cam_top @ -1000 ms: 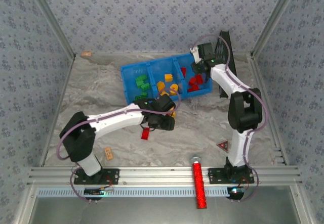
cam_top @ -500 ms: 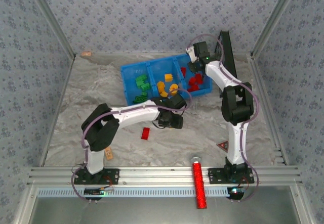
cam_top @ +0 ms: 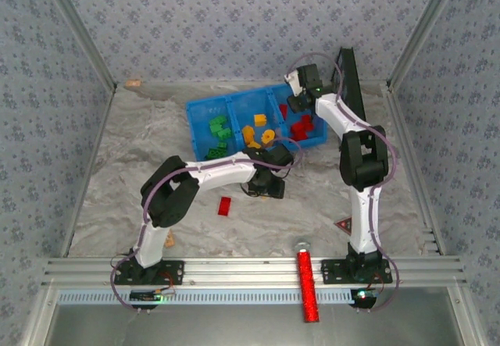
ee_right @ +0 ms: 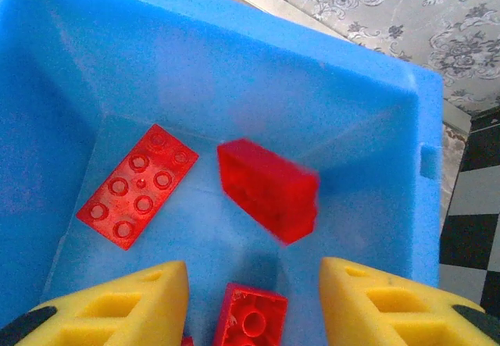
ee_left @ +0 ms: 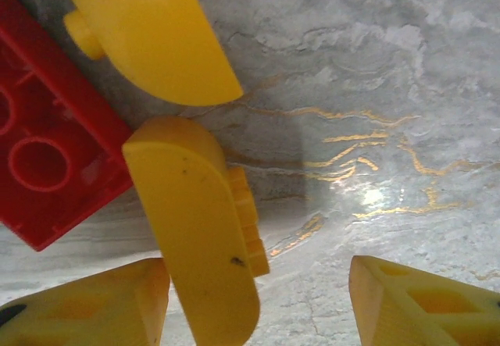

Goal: Sort the legos into containers by color
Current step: Pick up the lego from the center of the table.

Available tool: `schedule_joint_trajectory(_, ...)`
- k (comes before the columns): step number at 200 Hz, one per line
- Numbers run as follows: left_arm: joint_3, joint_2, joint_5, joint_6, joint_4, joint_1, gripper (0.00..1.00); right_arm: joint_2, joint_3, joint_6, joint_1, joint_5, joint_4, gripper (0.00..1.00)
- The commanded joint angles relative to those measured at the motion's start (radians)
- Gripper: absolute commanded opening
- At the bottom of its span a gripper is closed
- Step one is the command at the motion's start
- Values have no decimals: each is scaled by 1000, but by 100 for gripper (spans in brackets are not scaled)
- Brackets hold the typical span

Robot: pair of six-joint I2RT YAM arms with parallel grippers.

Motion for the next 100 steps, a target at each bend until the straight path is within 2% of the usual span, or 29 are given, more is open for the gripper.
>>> schedule_joint_trajectory(1, 34, 18, -19, 25, -47, 11, 62, 34, 43, -7, -5, -6, 7, 48)
schedule_joint_trajectory(52, 38, 44, -36, 28, -49, 17, 59, -30, 26, 37, -4, -7, 13, 53)
schedule_joint_trajectory(100, 35, 66, -49, 20, -27, 22, 49, -247, -135, 117, -5, -3, 37, 57)
